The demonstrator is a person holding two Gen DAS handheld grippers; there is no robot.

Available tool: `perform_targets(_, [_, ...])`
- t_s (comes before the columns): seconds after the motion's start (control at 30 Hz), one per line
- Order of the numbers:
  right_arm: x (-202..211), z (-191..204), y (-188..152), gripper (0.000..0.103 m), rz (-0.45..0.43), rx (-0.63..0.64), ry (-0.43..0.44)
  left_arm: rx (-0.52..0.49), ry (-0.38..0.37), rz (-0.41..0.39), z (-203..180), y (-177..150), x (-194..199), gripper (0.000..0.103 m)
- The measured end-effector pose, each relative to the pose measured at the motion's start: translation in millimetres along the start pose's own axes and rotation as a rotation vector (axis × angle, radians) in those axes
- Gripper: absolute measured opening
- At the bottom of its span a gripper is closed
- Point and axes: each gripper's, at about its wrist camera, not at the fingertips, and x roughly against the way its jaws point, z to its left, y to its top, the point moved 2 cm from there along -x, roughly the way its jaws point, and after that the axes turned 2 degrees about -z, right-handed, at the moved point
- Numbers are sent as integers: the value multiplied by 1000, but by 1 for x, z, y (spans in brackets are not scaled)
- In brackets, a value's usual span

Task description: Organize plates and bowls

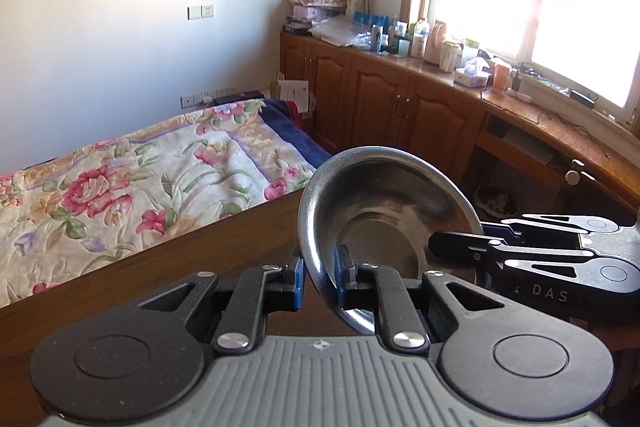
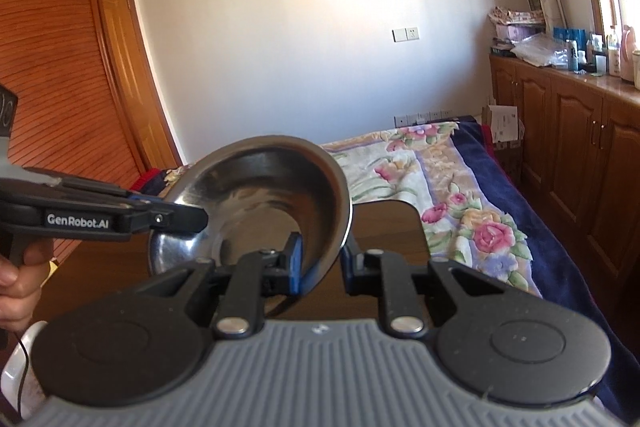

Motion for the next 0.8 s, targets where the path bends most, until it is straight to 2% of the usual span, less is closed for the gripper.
perform_targets(0.5, [29, 41, -17, 18, -12, 39, 17, 56, -5, -53, 6, -53, 65, 17])
perform_targets(0.8, [40, 55, -29, 18, -17, 36, 75, 91, 15, -96, 10, -77, 96, 17])
